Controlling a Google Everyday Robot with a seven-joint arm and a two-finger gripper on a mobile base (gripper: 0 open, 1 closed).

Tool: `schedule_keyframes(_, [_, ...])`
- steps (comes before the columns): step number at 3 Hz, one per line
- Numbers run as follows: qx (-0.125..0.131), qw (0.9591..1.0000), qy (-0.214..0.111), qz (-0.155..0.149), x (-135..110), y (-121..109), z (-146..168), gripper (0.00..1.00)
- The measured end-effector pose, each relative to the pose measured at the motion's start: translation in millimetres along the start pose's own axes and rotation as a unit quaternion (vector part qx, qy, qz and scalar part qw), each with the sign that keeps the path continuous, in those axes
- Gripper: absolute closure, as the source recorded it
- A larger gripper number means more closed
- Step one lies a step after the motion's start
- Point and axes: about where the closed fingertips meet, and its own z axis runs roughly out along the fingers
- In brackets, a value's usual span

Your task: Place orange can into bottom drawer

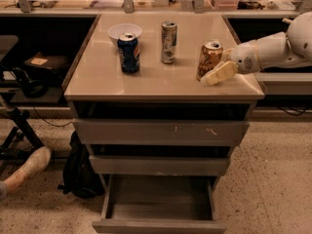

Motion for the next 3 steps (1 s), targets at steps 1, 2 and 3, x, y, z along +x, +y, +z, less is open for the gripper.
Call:
schedule_keyframes(1, [-0.024, 0.9991, -0.028, -0.02, -2.3, 9.4, 18.8, 0.0])
schedule_keyframes(2, [-0.027, 0.9989, -0.029, -0.025, -4.1, 10.9, 20.8, 0.19])
schedule_keyframes(3, [-0.027, 0.9989, -0.029, -0.025, -4.1, 10.9, 20.9, 0.42])
